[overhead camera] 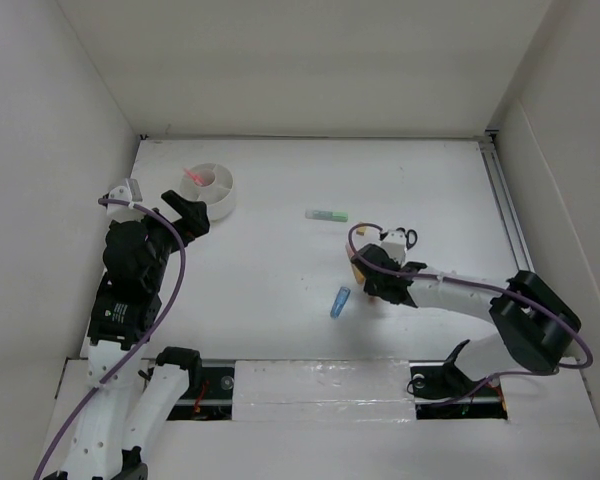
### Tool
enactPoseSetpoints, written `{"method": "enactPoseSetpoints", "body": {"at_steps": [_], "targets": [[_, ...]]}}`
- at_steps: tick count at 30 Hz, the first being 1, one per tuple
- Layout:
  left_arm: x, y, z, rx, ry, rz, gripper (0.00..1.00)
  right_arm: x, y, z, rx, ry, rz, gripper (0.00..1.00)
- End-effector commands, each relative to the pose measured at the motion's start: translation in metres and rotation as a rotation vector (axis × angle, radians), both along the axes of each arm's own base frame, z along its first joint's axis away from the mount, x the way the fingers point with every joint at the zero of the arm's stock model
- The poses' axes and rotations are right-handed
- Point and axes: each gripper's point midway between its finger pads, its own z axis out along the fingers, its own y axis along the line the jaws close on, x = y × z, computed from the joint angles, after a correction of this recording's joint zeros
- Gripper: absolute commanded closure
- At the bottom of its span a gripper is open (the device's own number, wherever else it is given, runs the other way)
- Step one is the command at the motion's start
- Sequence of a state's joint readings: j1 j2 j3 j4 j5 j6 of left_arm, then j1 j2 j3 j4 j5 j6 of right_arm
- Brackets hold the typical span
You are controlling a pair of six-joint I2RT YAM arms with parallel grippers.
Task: Sort the stationery into containers
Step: Pick up the pen from the center of the board.
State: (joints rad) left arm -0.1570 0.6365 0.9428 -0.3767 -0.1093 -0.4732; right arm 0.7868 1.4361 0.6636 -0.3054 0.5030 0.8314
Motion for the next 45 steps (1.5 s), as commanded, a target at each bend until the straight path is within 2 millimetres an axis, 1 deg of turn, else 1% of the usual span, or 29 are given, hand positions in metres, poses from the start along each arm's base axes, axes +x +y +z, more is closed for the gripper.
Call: {"method": "enactPoseSetpoints", "body": {"at_steps": [1, 5, 7, 8, 9, 10, 11, 12, 13, 14, 15, 16, 17, 18, 19, 20, 22, 24, 26, 27, 30, 31, 32, 35, 36, 38, 40, 43, 45], "targets": [[0.002, 0.0, 0.014, -0.013, -0.059, 0.001, 0.01, -0.018, -0.003, -0.01, 0.013, 0.056, 0.008, 1.0], [0.003, -0.002, 0.012, -0.004, -0.05, -0.011, 0.01, -0.017, -0.002, 0.006, 0.052, 0.025, -0.001, 1.0], [0.005, -0.007, 0.01, -0.007, -0.04, -0.034, 0.01, -0.016, -0.008, 0.016, 0.037, -0.009, -0.033, 1.0], [0.004, -0.009, 0.01, -0.01, -0.04, -0.046, 0.01, -0.015, -0.007, 0.027, 0.045, -0.041, -0.037, 1.0], [0.004, -0.016, 0.013, -0.01, -0.055, -0.09, 0.01, -0.014, -0.016, 0.035, 0.003, -0.066, -0.052, 1.0], [0.004, -0.022, 0.016, -0.017, -0.065, -0.121, 0.01, -0.01, -0.01, 0.05, 0.016, -0.1, -0.049, 1.0], [0.005, -0.029, 0.016, -0.024, -0.066, -0.158, 0.01, -0.006, -0.01, 0.058, 0.022, -0.123, -0.057, 1.0], [0.005, -0.035, 0.023, -0.022, -0.092, -0.2, 0.01, -0.005, -0.007, 0.072, 0.021, -0.152, -0.009, 1.0], [0.002, -0.054, 0.02, -0.039, -0.091, -0.307, 0.01, -0.001, 0.004, 0.085, 0.063, -0.19, 0.02, 1.0], [-0.001, -0.064, 0.027, -0.038, -0.118, -0.372, 0.01, 0.002, 0.011, 0.095, 0.095, -0.217, 0.049, 1.0], [-0.004, -0.073, 0.025, -0.046, -0.125, -0.431, 0.01, 0.003, 0.02, 0.114, 0.118, -0.274, 0.137, 1.0], [-0.01, -0.088, 0.031, -0.057, -0.149, -0.526, 0.01, 0.012, 0.041, 0.139, 0.214, -0.365, 0.195, 1.0], [-0.014, -0.094, 0.035, -0.07, -0.161, -0.57, 0.01, 0.005, 0.059, 0.143, 0.282, -0.38, 0.311, 1.0], [-0.015, -0.1, 0.036, -0.073, -0.164, -0.603, 0.01, 0.003, 0.068, 0.166, 0.312, -0.462, 0.411, 1.0], [-0.013, -0.104, 0.032, -0.077, -0.157, -0.628, 0.01, 0.001, 0.078, 0.181, 0.358, -0.516, 0.473, 1.0], [-0.019, -0.112, 0.031, -0.097, -0.154, -0.685, 0.01, -0.006, 0.097, 0.208, 0.452, -0.598, 0.577, 1.0], [-0.019, -0.122, 0.024, -0.121, -0.128, -0.755, 0.01, -0.011, 0.104, 0.23, 0.473, -0.676, 0.663, 1.0], [-0.031, -0.138, 0.027, -0.152, -0.14, -0.889, 0.01, -0.018, 0.119, 0.265, 0.526, -0.766, 0.761, 1.0], [-0.034, -0.145, 0.025, -0.176, -0.132, -0.953, 0.01, -0.018, 0.129, 0.274, 0.534, -0.792, 0.809, 1.0], [-0.035, -0.146, 0.027, -0.174, -0.14, -0.964, 0.01, -0.021, 0.134, 0.286, 0.565, -0.824, 0.837, 1.0], [-0.04, -0.149, 0.023, -0.185, -0.136, -1.003, 0.01, -0.022, 0.147, 0.305, 0.631, -0.865, 0.872, 1.0], [-0.042, -0.151, 0.025, -0.194, -0.14, -1.015, 0.01, -0.023, 0.152, 0.318, 0.659, -0.887, 0.885, 1.0], [-0.043, -0.151, 0.023, -0.194, -0.142, -1.024, 0.01, -0.021, 0.161, 0.314, 0.676, -0.868, 0.9, 1.0], [-0.043, -0.151, 0.023, -0.194, -0.142, -1.024, 0.01, -0.022, 0.175, 0.328, 0.74, -0.9, 0.935, 1.0], [-0.043, -0.151, 0.023, -0.194, -0.142, -1.024, 0.01, -0.022, 0.182, 0.325, 0.773, -0.882, 0.933, 1.0], [-0.044, -0.152, 0.025, -0.191, -0.15, -1.034, 0.01, -0.026, 0.192, 0.343, 0.819, -0.92, 0.964, 1.0], [-0.042, -0.152, 0.023, -0.195, -0.141, -1.034, 0.02, -0.025, 0.204, 0.341, 0.825, -0.908, 0.984, 1.0], [-0.042, -0.152, 0.023, -0.195, -0.141, -1.034, 0.07, -0.036, 0.217, 0.348, 0.868, -0.919, 1.038, 1.0], [-0.042, -0.152, 0.023, -0.195, -0.141, -1.034, 0.13, -0.045, 0.224, 0.354, 0.905, -0.933, 1.088, 1.0]]}}
